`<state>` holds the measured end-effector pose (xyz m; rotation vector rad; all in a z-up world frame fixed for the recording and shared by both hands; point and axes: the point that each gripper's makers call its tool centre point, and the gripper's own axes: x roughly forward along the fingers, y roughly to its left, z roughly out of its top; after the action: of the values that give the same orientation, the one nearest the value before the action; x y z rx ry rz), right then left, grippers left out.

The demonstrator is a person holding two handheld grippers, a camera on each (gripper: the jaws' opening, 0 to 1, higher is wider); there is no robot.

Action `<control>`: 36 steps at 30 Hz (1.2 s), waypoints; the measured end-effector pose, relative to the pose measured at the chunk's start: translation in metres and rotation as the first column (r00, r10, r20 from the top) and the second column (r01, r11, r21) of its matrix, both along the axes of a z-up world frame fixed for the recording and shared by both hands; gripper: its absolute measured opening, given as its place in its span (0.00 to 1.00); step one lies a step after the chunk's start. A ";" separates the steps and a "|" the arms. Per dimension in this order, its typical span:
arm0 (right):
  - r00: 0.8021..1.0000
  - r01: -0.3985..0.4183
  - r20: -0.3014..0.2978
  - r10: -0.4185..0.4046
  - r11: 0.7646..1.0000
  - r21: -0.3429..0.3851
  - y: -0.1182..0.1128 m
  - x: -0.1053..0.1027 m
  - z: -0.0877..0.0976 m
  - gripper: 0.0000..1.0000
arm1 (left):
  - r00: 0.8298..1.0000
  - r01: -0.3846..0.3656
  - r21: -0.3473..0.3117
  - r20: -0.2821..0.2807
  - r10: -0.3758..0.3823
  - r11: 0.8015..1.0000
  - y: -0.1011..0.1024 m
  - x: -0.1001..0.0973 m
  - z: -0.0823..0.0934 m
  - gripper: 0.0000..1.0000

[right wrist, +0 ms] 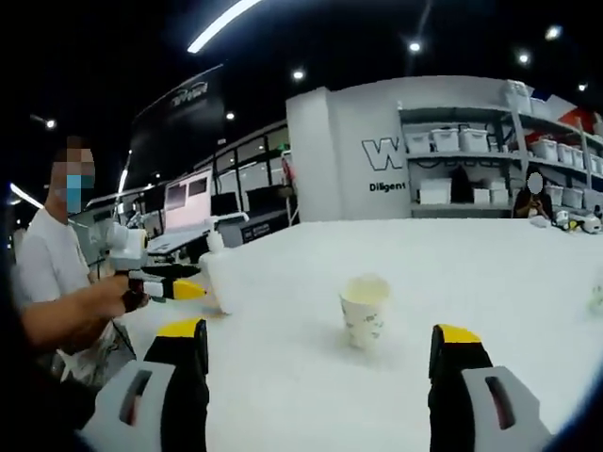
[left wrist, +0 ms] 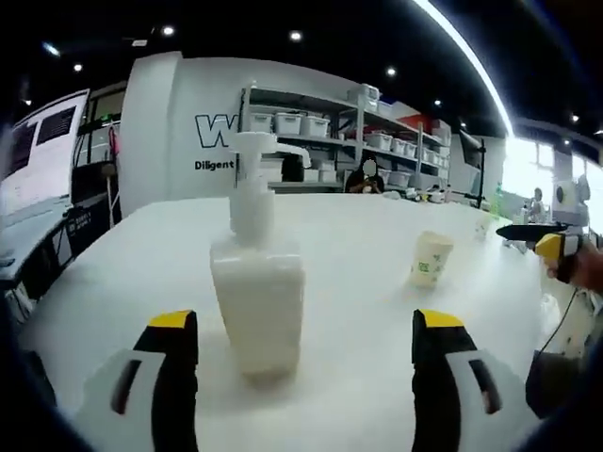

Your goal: Hold the bottle steady, press the pump all the way down and release, and repeat the specified number of times to dispense into the cup

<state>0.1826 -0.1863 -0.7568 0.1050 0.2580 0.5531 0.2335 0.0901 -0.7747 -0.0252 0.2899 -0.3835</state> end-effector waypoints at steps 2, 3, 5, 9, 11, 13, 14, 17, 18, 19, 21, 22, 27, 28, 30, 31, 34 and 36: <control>1.000 0.015 -0.005 -0.015 1.000 0.006 -0.004 -0.005 0.000 0.99 | 0.999 0.032 -0.047 0.022 -0.031 0.998 -0.002 -0.008 0.012 0.97; 0.999 0.031 -0.012 -0.031 0.999 0.016 -0.006 -0.006 0.001 0.99 | 1.000 0.030 -0.046 0.012 -0.029 0.998 0.002 -0.013 0.013 0.97; 0.999 0.043 -0.024 -0.042 0.998 0.048 -0.009 -0.012 0.003 0.99 | 0.999 0.039 -0.037 0.025 -0.038 0.999 0.006 -0.023 0.018 0.96; 0.998 0.059 -0.026 -0.058 0.996 0.064 -0.008 -0.018 0.009 0.99 | 0.997 0.062 -0.012 0.045 -0.061 0.998 0.011 -0.045 0.020 0.97; 0.998 0.060 -0.027 -0.059 0.998 0.026 -0.007 -0.019 0.009 0.99 | 0.997 0.071 -0.003 0.042 -0.071 0.997 0.012 -0.055 0.019 0.98; 0.998 0.057 -0.016 -0.058 0.998 -0.019 -0.006 -0.018 0.010 0.99 | 0.997 0.069 0.009 0.018 -0.069 0.998 0.012 -0.063 0.017 0.98; 0.998 0.058 -0.010 -0.059 0.998 -0.030 -0.006 -0.019 0.011 0.99 | 0.998 0.066 0.014 0.017 -0.066 0.998 0.012 -0.066 0.016 0.99; 0.999 0.043 -0.005 -0.044 0.997 -0.060 -0.001 -0.020 0.014 0.99 | 0.997 0.071 0.035 0.009 -0.071 0.997 0.014 -0.071 0.011 0.99; 0.999 0.038 -0.008 -0.039 0.997 -0.074 0.001 -0.021 0.014 0.99 | 0.998 0.062 0.040 0.009 -0.063 0.997 0.016 -0.071 0.010 0.99; 0.999 0.032 -0.013 -0.034 0.996 -0.082 0.003 -0.023 0.013 0.99 | 0.998 0.057 0.039 0.008 -0.057 0.998 0.018 -0.071 0.010 0.99; 1.000 0.020 -0.022 -0.022 0.995 -0.097 0.005 -0.027 0.010 0.99 | 0.999 0.036 0.023 0.012 -0.037 0.999 0.022 -0.071 0.010 0.99; 0.999 0.018 -0.024 -0.021 0.995 -0.101 0.006 -0.028 0.009 0.99 | 0.999 0.032 0.018 0.012 -0.033 0.999 0.023 -0.071 0.010 0.99; 0.999 0.045 -0.023 -0.048 0.993 -0.105 -0.005 -0.034 0.009 0.99 | 0.999 0.023 0.001 0.034 -0.023 1.000 0.023 -0.075 0.016 0.99; 0.998 0.052 -0.024 -0.055 0.995 -0.089 -0.007 -0.034 0.010 0.99 | 0.999 0.026 0.004 0.036 -0.026 1.000 0.023 -0.075 0.016 0.99; 0.998 0.058 -0.018 -0.059 0.995 -0.079 -0.009 -0.034 0.011 0.99 | 0.998 0.038 0.011 0.042 -0.039 0.999 0.021 -0.077 0.016 0.99; 0.998 0.059 -0.017 -0.061 0.995 -0.079 -0.009 -0.033 0.011 0.99 | 0.998 0.041 0.014 0.048 -0.042 0.999 0.021 -0.078 0.016 0.99; 0.998 0.058 -0.012 -0.059 0.994 -0.091 -0.007 -0.031 0.012 0.99 | 0.999 0.042 0.015 0.034 -0.043 0.999 0.021 -0.079 0.013 0.99; 0.998 0.055 -0.009 -0.056 0.994 -0.097 -0.004 -0.030 0.013 0.99 | 0.998 0.047 0.010 0.031 -0.047 0.999 0.020 -0.080 0.012 0.99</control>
<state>0.1521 -0.1907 -0.7438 0.0218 0.2922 0.4845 0.1540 0.1106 -0.7627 -0.0030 0.2620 -0.4290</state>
